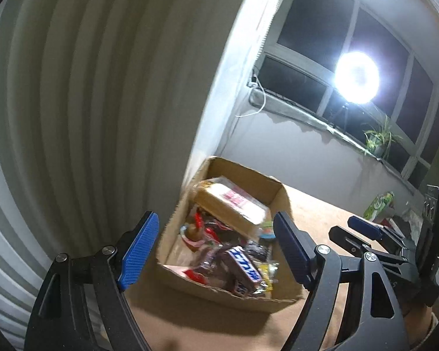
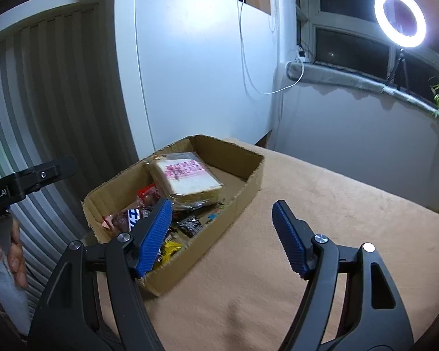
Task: Organize snacks
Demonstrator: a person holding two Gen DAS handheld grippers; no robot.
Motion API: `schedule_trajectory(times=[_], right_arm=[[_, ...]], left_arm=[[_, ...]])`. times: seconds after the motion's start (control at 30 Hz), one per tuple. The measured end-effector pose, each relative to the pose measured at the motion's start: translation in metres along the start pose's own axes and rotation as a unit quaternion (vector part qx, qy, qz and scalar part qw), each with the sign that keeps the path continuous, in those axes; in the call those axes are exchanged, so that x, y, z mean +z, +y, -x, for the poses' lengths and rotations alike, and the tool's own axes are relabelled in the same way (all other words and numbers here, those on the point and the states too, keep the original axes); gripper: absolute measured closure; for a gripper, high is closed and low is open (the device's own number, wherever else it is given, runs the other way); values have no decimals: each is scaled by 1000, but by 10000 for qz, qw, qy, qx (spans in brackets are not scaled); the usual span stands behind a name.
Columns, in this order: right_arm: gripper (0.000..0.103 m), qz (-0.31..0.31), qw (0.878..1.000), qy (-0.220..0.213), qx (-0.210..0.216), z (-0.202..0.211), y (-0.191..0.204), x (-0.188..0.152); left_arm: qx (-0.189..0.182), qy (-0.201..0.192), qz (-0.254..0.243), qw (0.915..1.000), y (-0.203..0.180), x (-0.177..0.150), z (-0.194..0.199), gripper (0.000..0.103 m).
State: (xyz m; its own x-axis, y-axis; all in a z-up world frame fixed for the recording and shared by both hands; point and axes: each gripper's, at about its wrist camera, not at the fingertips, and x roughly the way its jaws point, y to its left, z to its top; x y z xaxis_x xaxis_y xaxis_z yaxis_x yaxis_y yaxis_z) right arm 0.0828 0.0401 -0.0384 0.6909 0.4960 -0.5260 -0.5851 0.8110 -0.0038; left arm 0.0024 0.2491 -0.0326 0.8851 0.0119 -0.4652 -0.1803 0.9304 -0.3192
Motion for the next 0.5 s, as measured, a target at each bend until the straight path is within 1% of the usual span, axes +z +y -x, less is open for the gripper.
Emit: schedule_trajectory(times=[0.07, 0.1, 0.13, 0.2, 0.27, 0.3, 0.33, 0.37, 0.5], right_arm=[[18, -60, 9999, -66, -74, 8, -5, -3], [10, -96, 9999, -100, -101, 11, -7, -5], [6, -135, 9997, -146, -140, 15, -11, -7], [6, -208, 9992, -217, -249, 24, -18, -13], [1, -277, 9988, -209, -350, 32, -26, -20], [0, -306, 9985, -231, -382, 35, -29, -23], [0, -345, 9981, -268, -439, 41, -35, -27], [0, -373, 9977, -290, -494, 45, -39, -31], [0, -525, 9942, -260, -907, 65, -64, -46]], left_arm=[[44, -46, -168, 9998, -11, -1, 3, 22], [70, -72, -253, 9996, -16, -2, 5, 22], [77, -98, -324, 9994, -21, -2, 6, 21], [105, -170, -516, 9985, -32, -3, 8, 12], [164, -264, -765, 9966, -46, -6, 11, 12], [174, -294, -877, 9956, -52, -8, 11, 11], [176, -288, -962, 9948, -57, -9, 11, 9], [167, -251, -1028, 9942, -63, -11, 9, 0], [-103, -195, -1052, 9942, -83, -18, 8, 0]])
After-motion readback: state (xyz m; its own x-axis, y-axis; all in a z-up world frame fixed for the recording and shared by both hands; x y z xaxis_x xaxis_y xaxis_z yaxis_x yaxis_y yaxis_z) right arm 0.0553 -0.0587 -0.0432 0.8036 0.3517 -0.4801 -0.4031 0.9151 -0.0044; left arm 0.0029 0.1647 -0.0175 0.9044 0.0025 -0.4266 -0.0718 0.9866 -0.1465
